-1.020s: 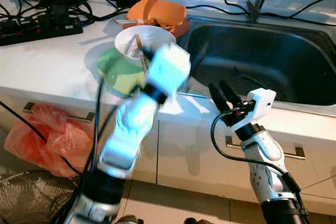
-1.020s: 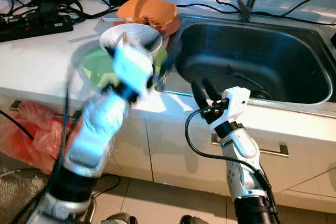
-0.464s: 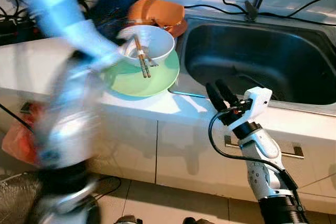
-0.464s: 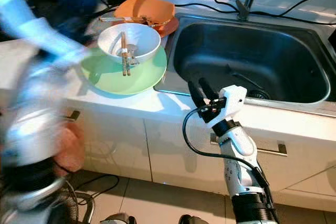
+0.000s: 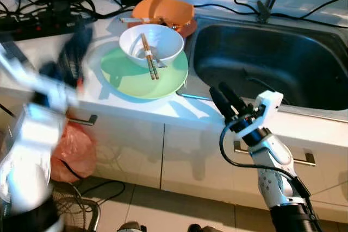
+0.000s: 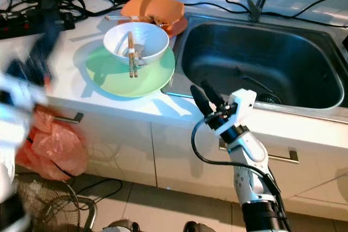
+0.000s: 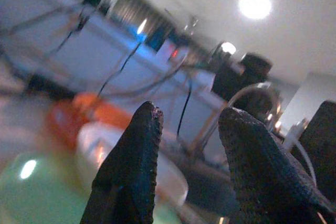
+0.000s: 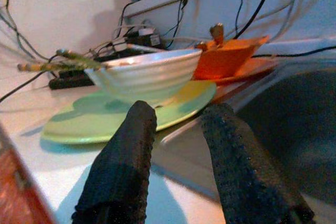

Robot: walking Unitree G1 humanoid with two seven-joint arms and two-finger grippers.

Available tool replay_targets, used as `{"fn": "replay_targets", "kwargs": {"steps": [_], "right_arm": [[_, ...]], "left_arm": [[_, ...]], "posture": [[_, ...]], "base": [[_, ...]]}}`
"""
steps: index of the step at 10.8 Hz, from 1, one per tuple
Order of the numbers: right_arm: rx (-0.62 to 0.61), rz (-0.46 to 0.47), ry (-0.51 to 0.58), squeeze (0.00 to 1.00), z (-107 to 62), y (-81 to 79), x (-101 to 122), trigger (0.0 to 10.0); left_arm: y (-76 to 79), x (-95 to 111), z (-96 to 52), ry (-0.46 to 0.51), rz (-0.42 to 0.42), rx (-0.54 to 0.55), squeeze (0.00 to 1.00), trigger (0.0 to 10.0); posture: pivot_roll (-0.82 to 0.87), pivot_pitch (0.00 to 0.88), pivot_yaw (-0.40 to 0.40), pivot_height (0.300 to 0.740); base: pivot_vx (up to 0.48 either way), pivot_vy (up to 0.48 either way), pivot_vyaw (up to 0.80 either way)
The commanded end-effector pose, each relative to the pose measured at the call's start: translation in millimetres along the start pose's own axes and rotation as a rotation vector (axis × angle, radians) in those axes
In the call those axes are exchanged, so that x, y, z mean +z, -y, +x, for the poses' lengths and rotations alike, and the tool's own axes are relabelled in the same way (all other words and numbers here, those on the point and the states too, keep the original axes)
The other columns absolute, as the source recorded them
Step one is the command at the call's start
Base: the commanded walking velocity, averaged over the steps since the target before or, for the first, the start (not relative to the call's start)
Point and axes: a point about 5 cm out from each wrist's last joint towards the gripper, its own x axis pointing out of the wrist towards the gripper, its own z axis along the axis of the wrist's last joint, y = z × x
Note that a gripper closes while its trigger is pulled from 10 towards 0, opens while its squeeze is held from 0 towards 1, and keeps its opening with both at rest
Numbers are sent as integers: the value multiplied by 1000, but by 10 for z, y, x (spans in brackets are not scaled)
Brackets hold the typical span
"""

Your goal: Kitchen organization

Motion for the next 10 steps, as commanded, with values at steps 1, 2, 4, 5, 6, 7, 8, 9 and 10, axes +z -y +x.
{"fn": "replay_targets", "kwargs": {"steps": [1,2,4,5,6,7,8,9,10], "right_arm": [[20,15,17,0,-13,-2,41,10000],[25,19,16,0,-17,-5,37,10000],[30,21,9,0,-13,-16,17,10000],[33,21,6,0,-11,-26,5,10000],[35,20,3,0,-12,-30,1,10000],[32,16,2,0,-16,-28,1,10000],[31,13,2,0,-18,-27,2,10000],[29,11,4,0,-21,-23,5,10000],[27,10,5,0,-22,-24,3,10000]], "left_arm": [[10,-60,-28,-39,-20,-10,0,10000],[-3,-123,-74,-62,-61,-8,0,10000],[29,-428,-115,-132,-229,-19,0,10000],[54,-533,-79,-152,-272,-21,0,10000],[85,-652,-39,-174,-318,-27,0,10000],[114,-734,5,-175,-379,-40,0,10000],[124,-780,16,-195,-380,-44,0,10000],[135,-824,22,-204,-395,-43,0,10000],[151,-867,29,-224,-398,-44,0,10000]], "posture": [[222,120,-46,740],[220,121,-44,740],[223,119,-44,740],[220,119,-40,740],[210,118,-38,740],[203,114,-34,740],[201,111,-33,740],[199,109,-31,740],[198,106,-27,740]], "base": [[0,0,0],[0,0,0],[0,0,0],[0,0,0],[0,0,0],[0,0,0],[0,0,0],[0,0,0],[0,0,0]]}}
